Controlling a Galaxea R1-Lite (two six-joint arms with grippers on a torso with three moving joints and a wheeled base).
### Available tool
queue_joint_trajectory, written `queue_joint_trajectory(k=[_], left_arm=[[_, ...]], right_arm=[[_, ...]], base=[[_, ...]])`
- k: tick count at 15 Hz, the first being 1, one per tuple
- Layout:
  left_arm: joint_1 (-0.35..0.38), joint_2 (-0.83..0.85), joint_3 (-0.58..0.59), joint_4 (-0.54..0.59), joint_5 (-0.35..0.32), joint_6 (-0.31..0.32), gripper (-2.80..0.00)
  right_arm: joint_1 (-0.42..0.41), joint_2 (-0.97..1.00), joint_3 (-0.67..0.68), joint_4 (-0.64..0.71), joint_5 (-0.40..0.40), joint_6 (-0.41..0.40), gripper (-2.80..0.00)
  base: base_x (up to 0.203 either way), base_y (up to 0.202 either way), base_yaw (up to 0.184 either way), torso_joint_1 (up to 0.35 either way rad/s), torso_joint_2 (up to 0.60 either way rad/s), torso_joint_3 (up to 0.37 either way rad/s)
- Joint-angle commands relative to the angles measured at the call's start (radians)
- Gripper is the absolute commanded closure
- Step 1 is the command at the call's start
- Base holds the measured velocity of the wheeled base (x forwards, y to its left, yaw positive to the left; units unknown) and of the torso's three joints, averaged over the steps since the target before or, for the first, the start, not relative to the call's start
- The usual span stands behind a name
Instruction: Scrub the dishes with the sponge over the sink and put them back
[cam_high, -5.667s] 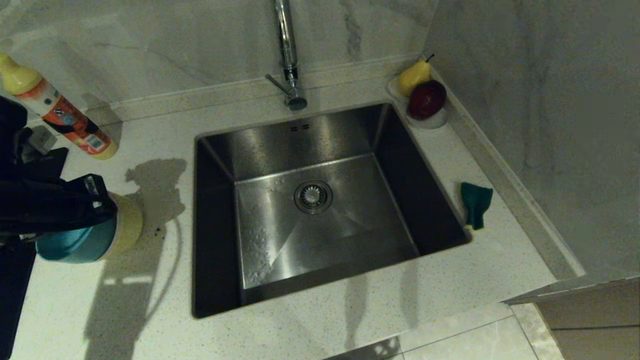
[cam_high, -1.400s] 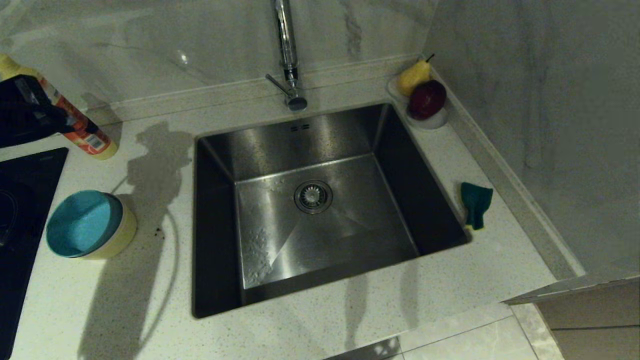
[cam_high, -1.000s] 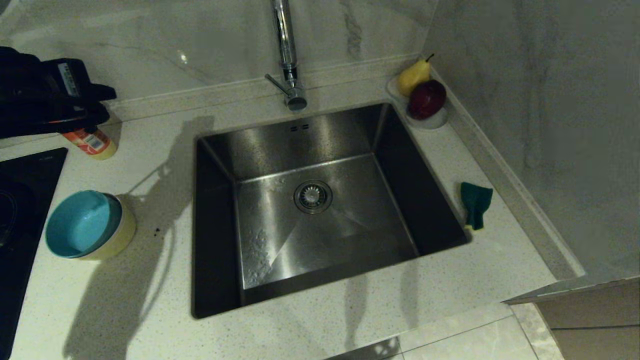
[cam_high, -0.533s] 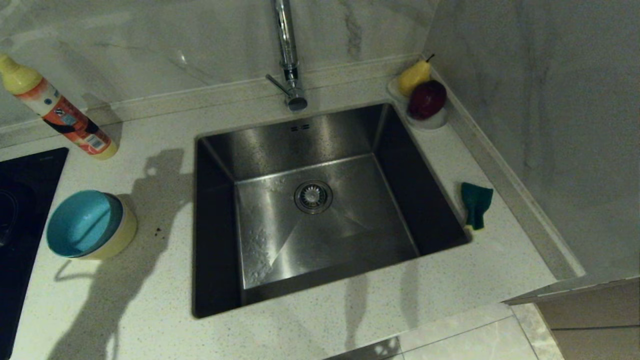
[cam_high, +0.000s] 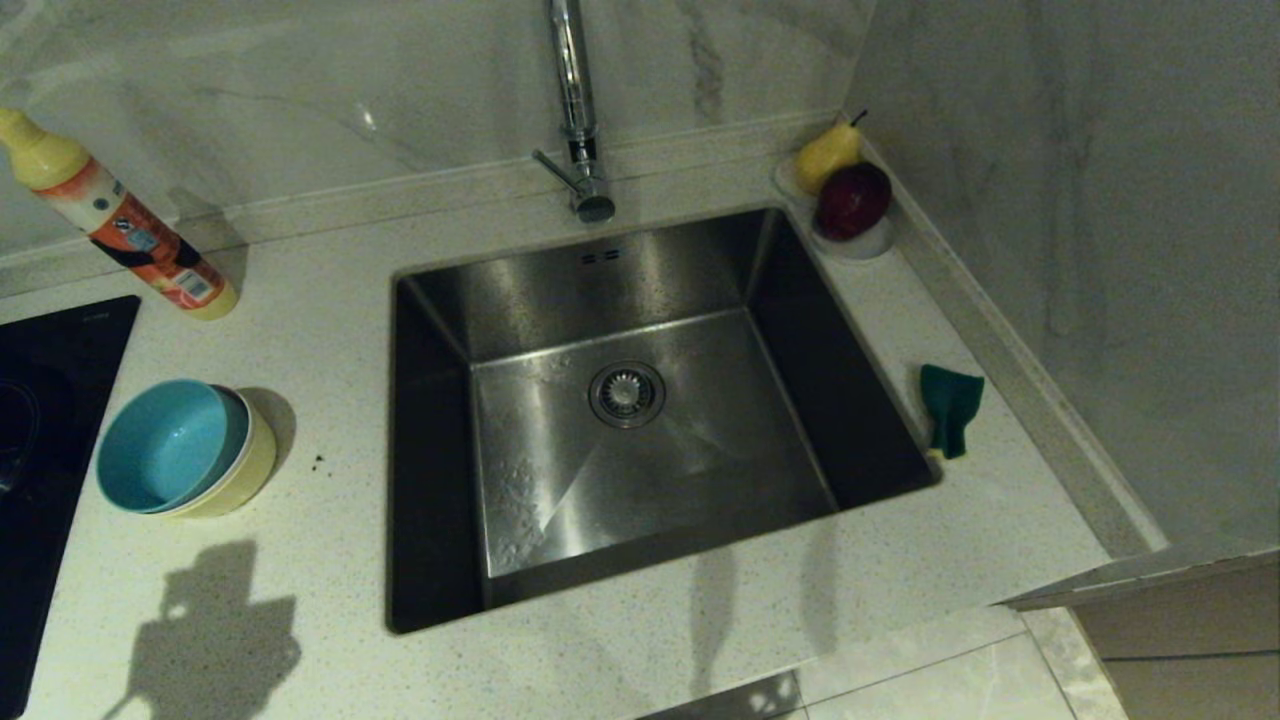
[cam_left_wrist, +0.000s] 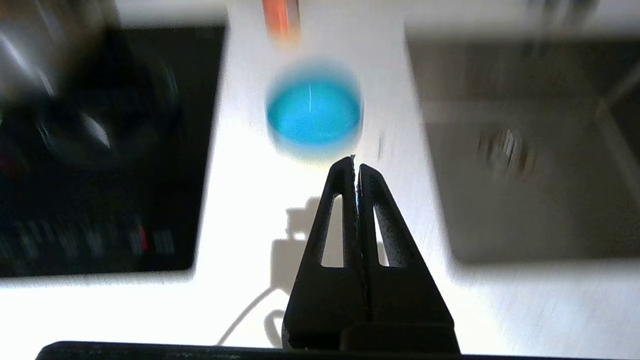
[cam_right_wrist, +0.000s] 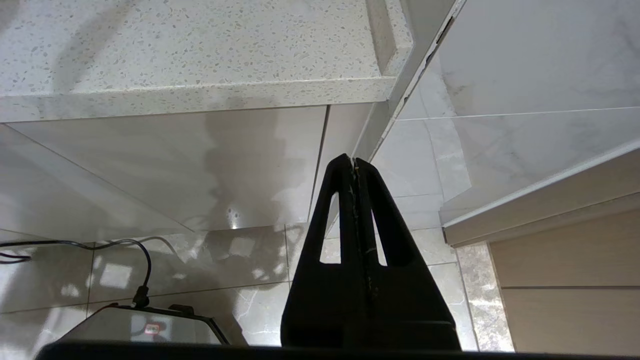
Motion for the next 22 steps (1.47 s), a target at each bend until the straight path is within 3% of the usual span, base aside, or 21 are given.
queue_joint_trajectory(k=[1, 4, 6, 7, 11, 22], left_arm=[[0.011, -0.202, 0.222, 0.000, -0.027, 0.000, 0.00], [0.015, -0.245, 0.415, -0.020, -0.070, 0.002, 0.00], [0.016, -0.249, 0.464, -0.031, -0.189, 0.001, 0.00], [0.017, -0.250, 0.468, -0.034, -0.205, 0.005, 0.00], [0.016, -0.250, 0.471, -0.035, -0.198, 0.032, 0.00], [0.017, -0.250, 0.469, -0.034, -0.195, 0.009, 0.00]], right_arm=[[-0.001, 0.000, 0.000, 0.000, 0.001, -0.001, 0.00], [0.001, 0.000, 0.000, 0.000, 0.001, -0.008, 0.00], [0.001, 0.000, 0.000, -0.002, 0.003, -0.013, 0.00], [0.001, 0.000, 0.000, -0.001, 0.003, -0.015, 0.00], [0.001, 0.000, 0.000, 0.000, 0.003, -0.013, 0.00], [0.001, 0.001, 0.000, -0.002, 0.001, -0.001, 0.00]], base=[[0.000, 0.000, 0.000, 0.000, 0.00, 0.000], [0.000, 0.000, 0.000, 0.000, 0.00, 0.000], [0.000, 0.000, 0.000, 0.000, 0.00, 0.000], [0.000, 0.000, 0.000, 0.000, 0.00, 0.000], [0.000, 0.000, 0.000, 0.000, 0.00, 0.000], [0.000, 0.000, 0.000, 0.000, 0.00, 0.000]])
